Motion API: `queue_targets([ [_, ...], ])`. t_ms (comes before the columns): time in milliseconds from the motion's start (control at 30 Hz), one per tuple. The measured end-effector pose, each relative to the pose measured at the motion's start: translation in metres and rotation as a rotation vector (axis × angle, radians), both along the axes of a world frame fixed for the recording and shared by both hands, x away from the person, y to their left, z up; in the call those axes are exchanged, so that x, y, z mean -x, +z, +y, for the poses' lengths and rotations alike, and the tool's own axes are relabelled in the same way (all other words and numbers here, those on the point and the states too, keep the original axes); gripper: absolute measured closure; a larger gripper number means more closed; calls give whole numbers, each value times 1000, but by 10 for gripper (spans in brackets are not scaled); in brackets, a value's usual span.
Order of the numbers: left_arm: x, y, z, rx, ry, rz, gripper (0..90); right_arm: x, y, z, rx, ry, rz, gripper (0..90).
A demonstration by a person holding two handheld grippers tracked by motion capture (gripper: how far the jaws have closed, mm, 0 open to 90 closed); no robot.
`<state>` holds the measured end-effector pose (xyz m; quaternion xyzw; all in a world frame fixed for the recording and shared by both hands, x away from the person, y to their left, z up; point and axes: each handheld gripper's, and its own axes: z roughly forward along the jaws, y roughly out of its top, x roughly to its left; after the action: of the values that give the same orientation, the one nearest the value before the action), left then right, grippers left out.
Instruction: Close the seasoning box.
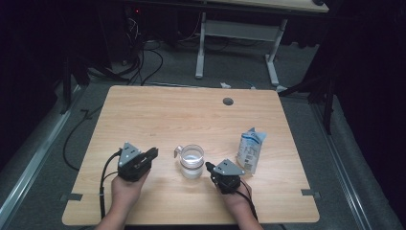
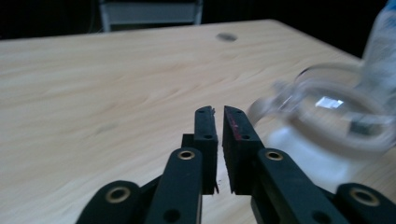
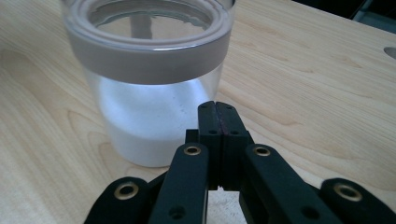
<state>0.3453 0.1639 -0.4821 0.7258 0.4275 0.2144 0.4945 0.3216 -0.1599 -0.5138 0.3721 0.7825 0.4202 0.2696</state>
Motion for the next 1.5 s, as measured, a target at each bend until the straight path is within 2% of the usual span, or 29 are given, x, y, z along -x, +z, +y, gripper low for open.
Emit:
queue_targets([
  [133,11,-12,37,-48,56,35,790,-6,1,2,5,-9,5,899],
  [233,18,-21,55,-68,90,37,773,-13,2,6,7,-21,-5,900],
  [333,23,-32,68,-46,107,55,742,-19,3,6,14,-30,-4,899],
  [433,25,-38,78,3,110,85,684,-21,5,8,17,-30,-4,900],
  [467,26,-38,80,5,112,85,675,-21,5,9,28,-35,-6,900],
  [567,27,-37,82,17,119,76,664,-20,5,9,18,-30,-3,900],
  [767,30,-37,80,12,114,71,650,-9,6,11,24,-9,-14,900],
  [967,31,-36,78,25,107,67,645,4,5,15,-7,25,-28,900],
  [1500,34,-36,79,26,97,59,641,17,7,29,-2,92,-41,900],
])
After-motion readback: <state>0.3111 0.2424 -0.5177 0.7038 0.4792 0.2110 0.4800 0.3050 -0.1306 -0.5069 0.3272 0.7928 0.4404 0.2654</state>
